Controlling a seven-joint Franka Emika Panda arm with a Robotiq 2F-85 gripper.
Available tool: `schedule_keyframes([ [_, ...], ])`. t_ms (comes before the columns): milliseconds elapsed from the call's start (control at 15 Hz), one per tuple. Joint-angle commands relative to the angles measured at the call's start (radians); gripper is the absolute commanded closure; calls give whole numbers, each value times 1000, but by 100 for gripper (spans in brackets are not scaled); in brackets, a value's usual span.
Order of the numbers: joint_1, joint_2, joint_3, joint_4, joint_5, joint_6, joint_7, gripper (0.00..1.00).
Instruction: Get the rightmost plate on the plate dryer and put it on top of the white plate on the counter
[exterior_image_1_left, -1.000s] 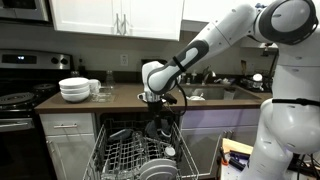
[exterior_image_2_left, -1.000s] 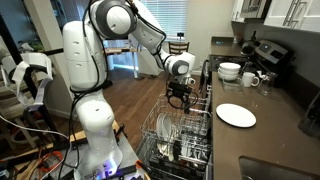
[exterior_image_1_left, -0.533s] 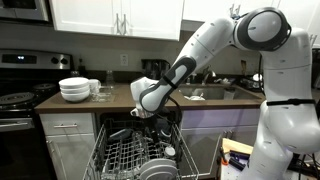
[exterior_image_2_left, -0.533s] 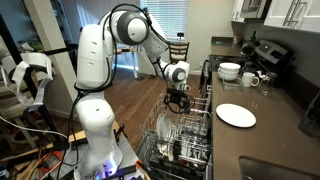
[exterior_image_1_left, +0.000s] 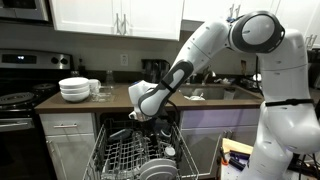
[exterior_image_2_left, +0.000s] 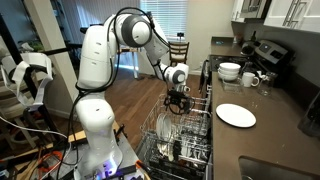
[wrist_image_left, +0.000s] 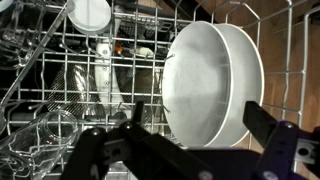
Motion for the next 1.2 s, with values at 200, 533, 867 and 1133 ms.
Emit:
schedule_keyframes([
  [200, -11, 77, 37, 18, -33, 49, 23, 0],
  [533, -18, 116, 53, 30, -18, 57, 16, 0],
  [867, -19, 142, 56, 36, -23, 97, 20, 0],
  [1133, -15, 160, 57, 32, -30, 150, 27, 0],
])
